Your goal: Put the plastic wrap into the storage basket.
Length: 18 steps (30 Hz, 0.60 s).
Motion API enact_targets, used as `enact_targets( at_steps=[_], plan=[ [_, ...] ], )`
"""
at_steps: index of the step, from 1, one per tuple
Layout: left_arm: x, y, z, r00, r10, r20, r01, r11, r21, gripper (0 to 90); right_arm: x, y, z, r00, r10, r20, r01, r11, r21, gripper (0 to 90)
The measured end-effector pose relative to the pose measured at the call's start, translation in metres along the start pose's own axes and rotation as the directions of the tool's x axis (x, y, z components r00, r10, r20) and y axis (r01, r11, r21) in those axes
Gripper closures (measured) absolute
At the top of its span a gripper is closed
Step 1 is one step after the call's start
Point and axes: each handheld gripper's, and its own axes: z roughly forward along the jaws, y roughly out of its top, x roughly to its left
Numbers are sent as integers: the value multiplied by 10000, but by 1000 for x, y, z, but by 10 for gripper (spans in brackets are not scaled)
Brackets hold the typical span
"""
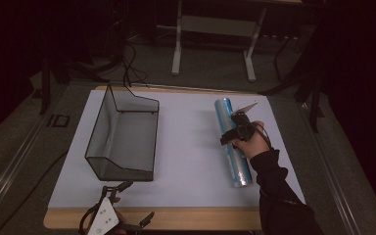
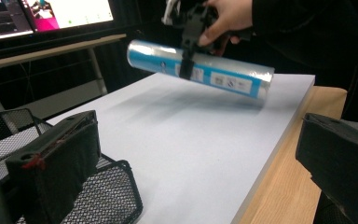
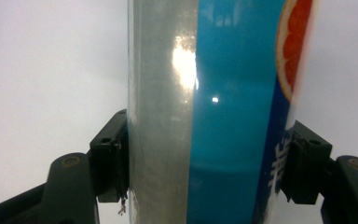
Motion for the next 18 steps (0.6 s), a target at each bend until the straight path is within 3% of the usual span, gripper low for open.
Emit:
enact_targets(
  at_steps=[7,12,18],
  plan=[
    [0,0,0,10000,-36,79,36,10000,-25,4,10,19,-28,9999,1,-107,-8,9979,-651,313],
    [0,0,0,9999,-18,99,19,10000,-50,4,26,35,-49,9998,-133,177,154,9917,-1279,314],
    [0,0,-1,9999,-12,119,13,10000,-40,4,41,47,-64,9998,-196,-17,191,9877,-1553,314]
  ],
)
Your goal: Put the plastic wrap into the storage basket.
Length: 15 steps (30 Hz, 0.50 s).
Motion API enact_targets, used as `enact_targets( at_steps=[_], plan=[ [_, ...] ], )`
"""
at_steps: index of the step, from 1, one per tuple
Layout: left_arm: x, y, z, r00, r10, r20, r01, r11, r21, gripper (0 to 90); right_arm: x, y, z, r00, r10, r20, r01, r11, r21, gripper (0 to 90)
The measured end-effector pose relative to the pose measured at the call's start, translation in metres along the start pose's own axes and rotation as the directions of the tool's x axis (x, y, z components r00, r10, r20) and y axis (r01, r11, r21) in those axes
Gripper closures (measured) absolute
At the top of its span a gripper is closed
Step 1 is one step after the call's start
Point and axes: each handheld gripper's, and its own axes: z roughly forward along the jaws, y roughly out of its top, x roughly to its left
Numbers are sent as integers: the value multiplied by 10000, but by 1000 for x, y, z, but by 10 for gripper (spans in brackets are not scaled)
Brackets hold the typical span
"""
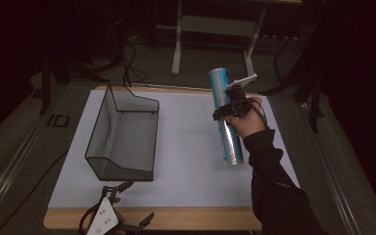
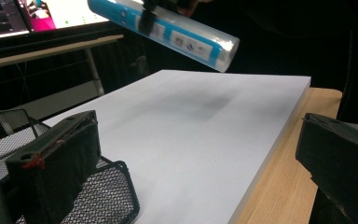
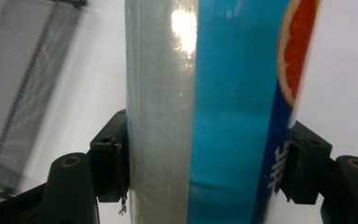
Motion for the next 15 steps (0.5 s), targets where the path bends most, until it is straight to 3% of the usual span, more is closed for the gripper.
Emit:
enact_targets(
  at_steps=[2,5,7,8,15],
  plan=[
    [0,0,0,10000,-3,1,3,10000,-9,4,3,2,-2,10000,-49,-35,49,10000,-73,314],
    [0,0,0,10000,14,11,-14,10000,1,5,20,15,-10,9997,-156,-167,153,9996,-232,314],
    [-1,0,0,10000,22,13,-22,10000,2,4,20,15,-10,9997,-156,-167,153,9996,-232,314],
    [-1,0,0,10000,32,16,-32,10000,18,4,31,22,-12,9997,-235,-112,231,9992,-314,315],
    [-1,0,0,10000,10,55,-9,10000,-17,4,54,33,-14,9983,-380,-441,359,9982,-476,315]
  ],
)
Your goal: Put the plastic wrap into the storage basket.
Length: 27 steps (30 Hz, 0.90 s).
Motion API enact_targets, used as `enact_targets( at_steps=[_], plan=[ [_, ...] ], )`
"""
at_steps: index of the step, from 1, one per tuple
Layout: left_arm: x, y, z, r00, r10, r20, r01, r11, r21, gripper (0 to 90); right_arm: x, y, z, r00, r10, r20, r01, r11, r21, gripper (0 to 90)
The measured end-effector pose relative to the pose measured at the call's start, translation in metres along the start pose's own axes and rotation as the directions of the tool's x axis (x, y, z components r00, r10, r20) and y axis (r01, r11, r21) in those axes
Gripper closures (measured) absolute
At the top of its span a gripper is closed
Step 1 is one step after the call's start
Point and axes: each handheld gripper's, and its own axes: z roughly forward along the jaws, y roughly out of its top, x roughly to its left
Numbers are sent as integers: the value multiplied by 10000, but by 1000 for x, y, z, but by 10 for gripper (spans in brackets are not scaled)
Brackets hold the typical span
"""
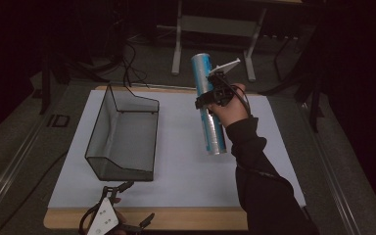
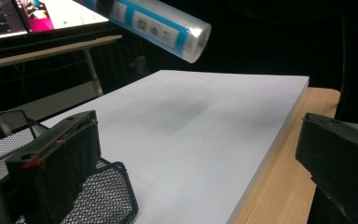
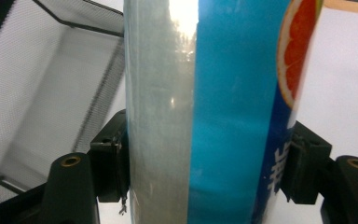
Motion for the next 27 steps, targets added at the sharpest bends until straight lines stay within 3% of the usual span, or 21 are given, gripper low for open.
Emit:
enact_targets(
  at_steps=[12,14,18,22,27],
  plan=[
    [0,1,-1,9999,-37,98,38,9999,-94,4,42,19,9,9976,121,-676,-159,9983,-560,315],
    [-1,1,1,9998,33,180,-32,10000,-39,4,52,21,15,9910,307,-1300,-420,9955,-848,315],
    [-1,1,1,9997,67,221,-67,10000,-31,4,65,23,21,9925,190,-1207,-319,9939,-1056,315],
    [-1,2,1,9997,138,188,-138,9999,-17,5,78,27,29,9856,347,-1653,-544,9917,-1163,315],
    [-1,2,1,9995,186,273,-185,9998,-37,5,97,32,39,9828,110,-1842,-393,9878,-1505,315]
  ],
)
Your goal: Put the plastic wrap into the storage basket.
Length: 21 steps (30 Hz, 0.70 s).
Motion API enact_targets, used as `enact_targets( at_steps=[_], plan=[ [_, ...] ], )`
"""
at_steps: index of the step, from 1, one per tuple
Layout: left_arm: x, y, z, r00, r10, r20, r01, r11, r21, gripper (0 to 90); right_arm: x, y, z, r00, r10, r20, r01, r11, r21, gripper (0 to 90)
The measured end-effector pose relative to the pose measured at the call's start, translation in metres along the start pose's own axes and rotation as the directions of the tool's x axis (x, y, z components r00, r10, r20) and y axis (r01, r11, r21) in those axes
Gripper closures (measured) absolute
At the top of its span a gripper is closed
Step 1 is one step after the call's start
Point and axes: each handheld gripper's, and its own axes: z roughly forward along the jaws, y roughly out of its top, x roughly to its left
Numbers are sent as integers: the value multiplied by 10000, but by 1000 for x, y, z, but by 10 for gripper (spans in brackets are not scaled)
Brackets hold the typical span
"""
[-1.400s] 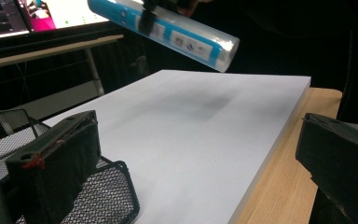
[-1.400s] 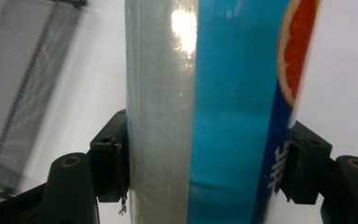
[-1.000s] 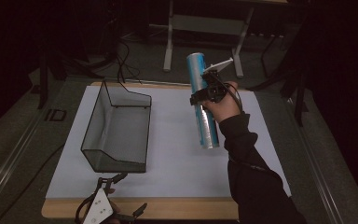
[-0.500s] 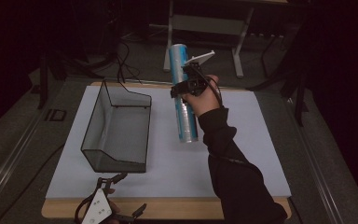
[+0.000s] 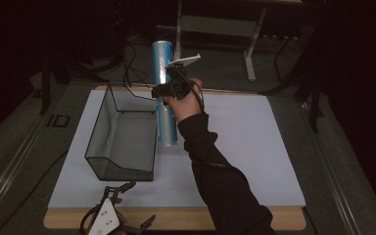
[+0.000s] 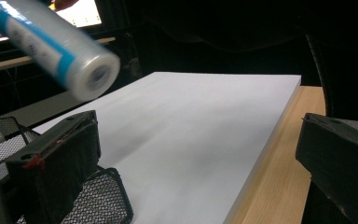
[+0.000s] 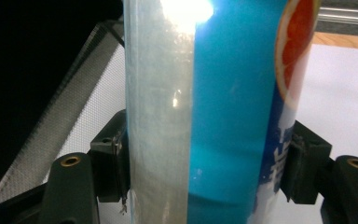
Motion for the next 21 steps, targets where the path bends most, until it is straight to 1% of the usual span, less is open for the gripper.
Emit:
enact_targets(
  at_steps=[1,2,3,4,5,6,7,8,9,10,11,12,13,14,15,16,17,18,19,20,21],
  plan=[
    [0,0,0,10000,0,0,0,10000,0,5,0,0,0,10000,0,0,0,10000,0,315],
    [0,0,0,10000,-4,-19,4,10000,14,5,4,1,5,9992,16,-401,-26,9997,-256,315],
    [0,0,0,10000,39,-63,-39,10000,36,5,4,1,5,9992,16,-401,-26,9997,-256,315],
    [0,-1,0,9997,193,-131,-191,9998,106,5,10,2,9,9979,-20,-643,-6,9992,-407,315],
    [0,-1,0,9997,193,-131,-191,9998,106,5,10,2,9,9979,-20,-643,-6,9992,-407,315],
    [-2,-1,0,9991,386,-202,-382,9991,168,5,16,0,12,9967,-194,-788,137,9972,-730,315],
    [-2,-1,0,9991,386,-202,-382,9991,168,4,16,0,12,9967,-194,-788,137,9972,-730,315],
    [-3,0,0,9986,488,-221,-484,9987,183,4,21,-1,16,9964,-117,-838,43,9961,-881,315],
    [-3,0,0,9986,488,-221,-484,9987,183,4,21,-1,16,9964,-117,-838,43,9961,-881,315],
    [-3,0,0,9987,472,-167,-469,9988,167,5,24,-3,21,9946,-9,-1036,-103,9942,-1070,315],
    [-3,0,0,9987,472,-167,-469,9988,167,5,24,-3,21,9946,-9,-1036,-103,9942,-1070,315],
    [-3,0,0,9989,452,-139,-450,9989,158,5,28,-6,28,9944,-15,-1052,-100,9940,-1092,316],
    [-3,0,0,9989,452,-139,-450,9989,158,4,28,-6,28,9944,-15,-1052,-100,9940,-1092,316],
    [-2,0,-1,9989,442,-147,-440,9989,140,5,31,-11,35,9952,15,-982,-120,9942,-1069,316],
    [-2,0,-1,9989,442,-147,-440,9989,140,4,31,-11,35,9952,15,-982,-120,9942,-1069,316],
    [-2,0,-1,9989,435,-176,-433,9990,113,5,32,-16,44,9923,264,-1209,-390,9938,-1036,316],
    [-2,0,-1,9989,435,-176,-433,9990,113,4,32,-16,44,9923,264,-1209,-390,9938,-1036,316],
    [-2,0,-1,9991,395,-170,-394,9992,96,5,33,-22,52,9914,423,-1236,-536,9945,-897,316],
    [-2,0,-1,9991,395,-170,-394,9992,96,4,33,-22,52,9914,423,-1236,-536,9945,-897,316],
    [-2,0,-1,9991,393,-159,-391,9992,90,5,32,-29,60,9939,364,-1038,-461,9947,-920,316],
    [-2,0,-2,9992,378,-149,-377,9993,90,5,32,-29,60,9939,364,-1038,-461,9947,-920,316]
  ],
)
